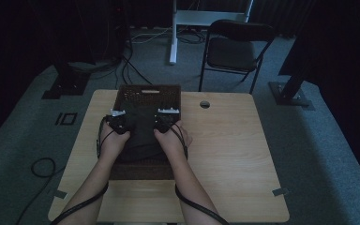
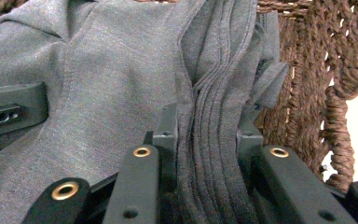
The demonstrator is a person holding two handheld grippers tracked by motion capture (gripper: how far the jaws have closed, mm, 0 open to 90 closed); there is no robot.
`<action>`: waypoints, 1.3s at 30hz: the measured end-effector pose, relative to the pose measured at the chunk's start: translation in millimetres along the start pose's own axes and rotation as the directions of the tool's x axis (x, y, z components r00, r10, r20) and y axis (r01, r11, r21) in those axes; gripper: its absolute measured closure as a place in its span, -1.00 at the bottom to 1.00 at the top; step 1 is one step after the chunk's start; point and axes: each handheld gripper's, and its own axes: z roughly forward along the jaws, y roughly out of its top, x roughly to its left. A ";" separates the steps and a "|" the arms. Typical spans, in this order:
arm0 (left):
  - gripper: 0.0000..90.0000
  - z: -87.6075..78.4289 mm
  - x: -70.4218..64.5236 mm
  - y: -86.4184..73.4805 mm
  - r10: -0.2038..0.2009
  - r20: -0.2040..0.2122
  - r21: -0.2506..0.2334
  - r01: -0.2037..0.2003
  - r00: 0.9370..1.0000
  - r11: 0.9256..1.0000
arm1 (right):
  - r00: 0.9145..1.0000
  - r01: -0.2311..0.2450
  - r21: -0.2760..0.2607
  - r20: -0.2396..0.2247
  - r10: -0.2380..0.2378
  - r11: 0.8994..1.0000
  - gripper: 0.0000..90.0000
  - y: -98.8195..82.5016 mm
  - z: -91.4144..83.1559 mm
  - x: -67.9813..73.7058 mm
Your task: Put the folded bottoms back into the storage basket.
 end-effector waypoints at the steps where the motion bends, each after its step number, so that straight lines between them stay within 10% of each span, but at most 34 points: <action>1: 0.58 1.5 0.9 -1.5 -0.005 -0.002 0.009 0.005 1.000 1.000 | 1.000 0.014 0.003 0.010 -0.014 1.000 0.52 -1.4 2.3 1.1; 9: -0.21 7.1 -4.3 -5.2 0.032 -0.026 -0.003 -0.032 0.999 0.999 | 0.999 0.032 -0.008 -0.012 -0.032 0.999 -0.02 -3.8 7.5 6.5; 22: -0.30 -5.8 -12.0 -0.2 -0.022 -0.044 -0.022 0.021 0.999 1.000 | 0.997 0.007 -0.053 -0.074 -0.011 0.999 -0.11 5.8 -10.3 -0.8; 29: -0.43 -29.2 -21.1 19.2 0.027 -0.090 -0.123 -0.038 0.996 0.992 | 0.995 0.023 -0.074 -0.093 -0.030 0.997 -0.18 9.1 -18.3 -4.4; 39: -0.49 -40.2 -27.0 19.3 0.104 -0.051 -0.086 -0.108 0.993 0.990 | 0.982 0.074 -0.118 -0.164 -0.093 0.990 -0.32 16.6 -36.0 -0.8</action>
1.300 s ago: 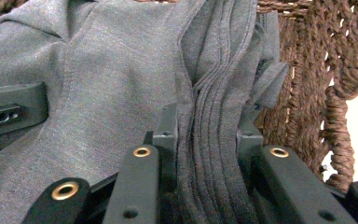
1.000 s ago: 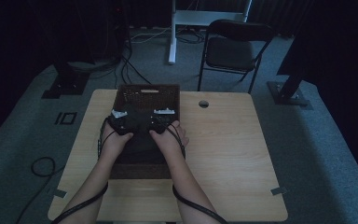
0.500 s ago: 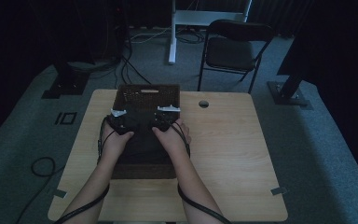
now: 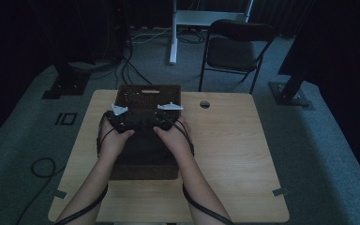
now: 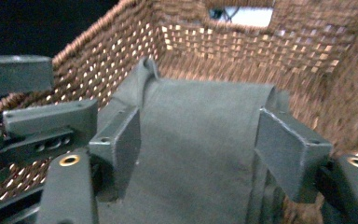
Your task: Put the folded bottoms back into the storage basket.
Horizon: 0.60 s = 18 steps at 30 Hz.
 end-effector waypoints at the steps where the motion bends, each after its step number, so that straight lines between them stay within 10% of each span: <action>1: -0.49 -2.3 2.5 -0.5 -0.023 0.016 -0.005 0.023 1.000 1.000 | 1.000 0.008 -0.012 0.002 -0.008 1.000 -0.35 1.0 -2.0 -0.7; 5: -0.53 -7.2 6.2 -0.3 -0.023 0.030 -0.022 0.024 0.999 0.999 | 1.000 0.028 -0.036 0.005 -0.027 0.999 -0.39 3.8 -6.5 -2.8; 8: -0.61 -13.7 8.5 -0.9 -0.034 0.058 -0.004 0.035 0.998 0.999 | 0.990 0.142 -0.039 -0.004 -0.143 0.989 -0.47 7.2 -14.1 -2.8; 18: -0.61 -36.8 18.9 1.3 -0.030 0.069 -0.027 0.032 0.997 0.999 | 0.994 0.103 -0.089 -0.036 -0.107 0.991 -0.54 8.8 -32.1 -12.0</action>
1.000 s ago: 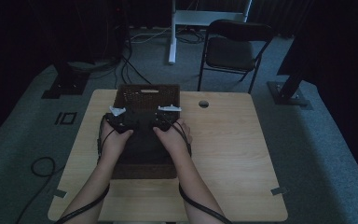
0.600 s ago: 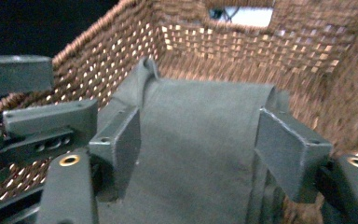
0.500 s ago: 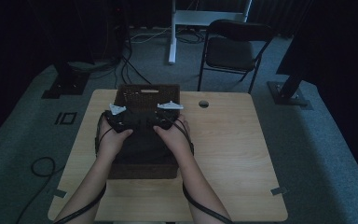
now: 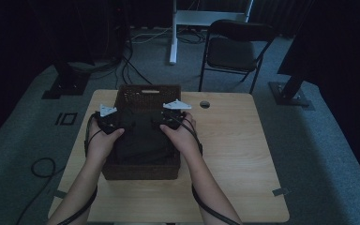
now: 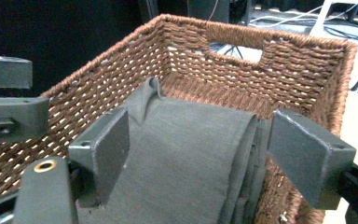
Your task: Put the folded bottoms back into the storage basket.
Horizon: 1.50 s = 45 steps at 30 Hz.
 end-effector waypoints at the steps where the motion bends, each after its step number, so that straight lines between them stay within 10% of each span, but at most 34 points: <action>1: -0.62 -2.0 1.0 0.4 0.001 0.004 -0.002 -0.001 1.000 1.000 | 1.000 0.001 -0.001 -0.002 -0.001 1.000 -0.54 0.5 -2.0 -0.4; 12: -0.62 -22.4 17.7 -6.4 -0.009 0.024 -0.021 0.010 1.000 1.000 | 0.999 0.047 -0.049 -0.004 -0.047 0.998 -0.58 1.2 -28.2 -10.5; 45: -0.66 -61.9 78.5 -67.0 -0.128 -0.130 -0.148 0.108 0.983 0.983 | 0.988 0.027 -0.067 0.155 -0.016 0.997 -0.62 -72.2 -88.8 -97.6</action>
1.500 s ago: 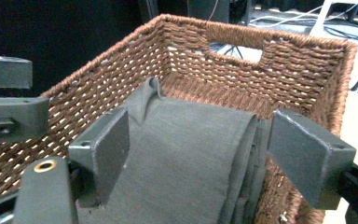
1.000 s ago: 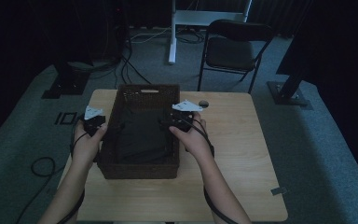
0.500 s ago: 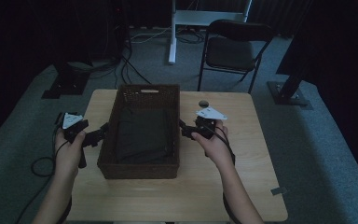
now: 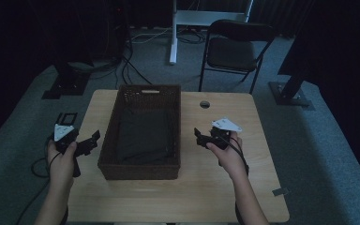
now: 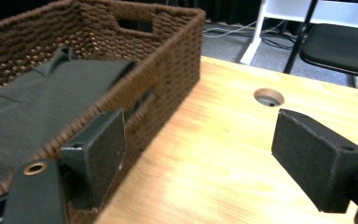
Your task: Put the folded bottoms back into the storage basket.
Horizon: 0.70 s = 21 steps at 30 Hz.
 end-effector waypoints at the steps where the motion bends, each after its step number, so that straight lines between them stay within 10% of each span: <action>1: -0.66 0.0 0.0 0.0 0.000 0.000 0.000 0.000 1.000 1.000 | 1.000 0.002 0.002 0.005 -0.002 1.000 -0.62 -2.5 -1.6 -2.3; 21: -0.66 -8.0 28.4 -50.6 -0.047 -0.074 0.076 0.052 0.996 0.996 | 0.994 -0.041 0.025 0.105 0.038 0.999 -0.62 -58.9 -28.8 -47.9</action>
